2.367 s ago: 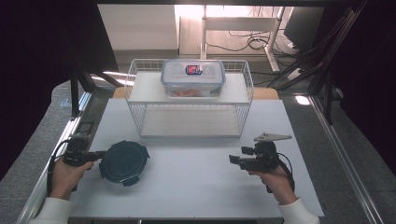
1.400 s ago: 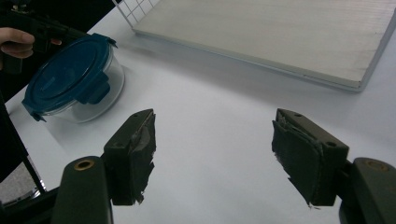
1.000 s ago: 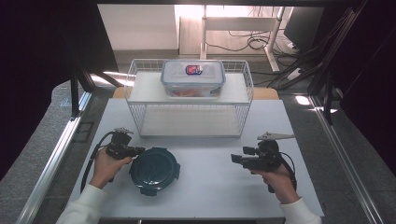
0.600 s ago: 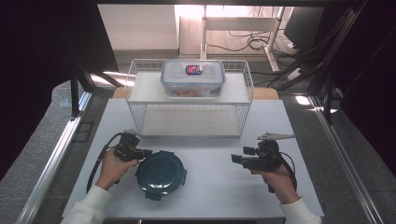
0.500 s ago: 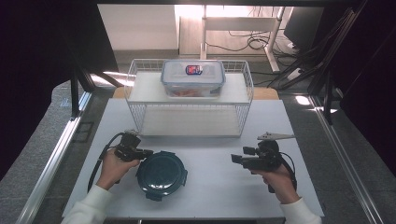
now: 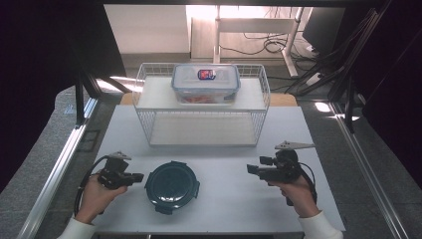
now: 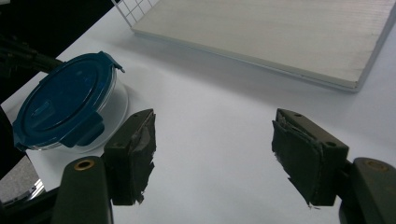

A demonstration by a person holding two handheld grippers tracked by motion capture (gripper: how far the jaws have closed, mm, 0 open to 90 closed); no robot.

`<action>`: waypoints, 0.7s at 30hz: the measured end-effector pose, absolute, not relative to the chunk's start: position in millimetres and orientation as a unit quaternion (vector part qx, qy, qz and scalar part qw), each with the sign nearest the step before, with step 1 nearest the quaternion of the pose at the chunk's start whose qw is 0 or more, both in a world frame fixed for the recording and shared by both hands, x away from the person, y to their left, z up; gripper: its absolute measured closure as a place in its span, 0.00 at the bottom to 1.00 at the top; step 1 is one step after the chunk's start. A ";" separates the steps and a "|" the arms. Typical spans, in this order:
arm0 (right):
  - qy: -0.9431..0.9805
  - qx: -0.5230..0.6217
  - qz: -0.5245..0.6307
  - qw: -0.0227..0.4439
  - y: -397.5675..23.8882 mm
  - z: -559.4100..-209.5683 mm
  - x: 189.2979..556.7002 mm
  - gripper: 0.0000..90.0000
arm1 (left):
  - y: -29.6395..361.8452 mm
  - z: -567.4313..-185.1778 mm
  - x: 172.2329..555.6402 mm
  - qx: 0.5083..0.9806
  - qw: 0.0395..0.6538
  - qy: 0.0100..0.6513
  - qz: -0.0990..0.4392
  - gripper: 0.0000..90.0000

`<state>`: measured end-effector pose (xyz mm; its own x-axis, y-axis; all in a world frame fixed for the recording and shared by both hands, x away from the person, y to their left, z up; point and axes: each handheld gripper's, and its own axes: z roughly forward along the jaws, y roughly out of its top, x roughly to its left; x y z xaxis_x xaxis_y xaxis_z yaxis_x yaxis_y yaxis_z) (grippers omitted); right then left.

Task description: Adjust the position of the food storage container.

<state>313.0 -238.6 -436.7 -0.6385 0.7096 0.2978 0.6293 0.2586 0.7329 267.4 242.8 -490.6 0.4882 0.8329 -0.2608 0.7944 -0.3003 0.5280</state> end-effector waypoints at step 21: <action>0.789 0.431 0.436 0.047 -241.0 -438.1 315.0 0.33 | 223.8 -493.9 254.1 0.801 0.312 0.511 0.021 1.00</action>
<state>315.0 -241.0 -438.1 -0.6238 0.7214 0.3008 0.6389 0.2488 0.7280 254.1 223.8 -493.9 0.4765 0.8316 -0.2853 0.8055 -0.2829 0.5208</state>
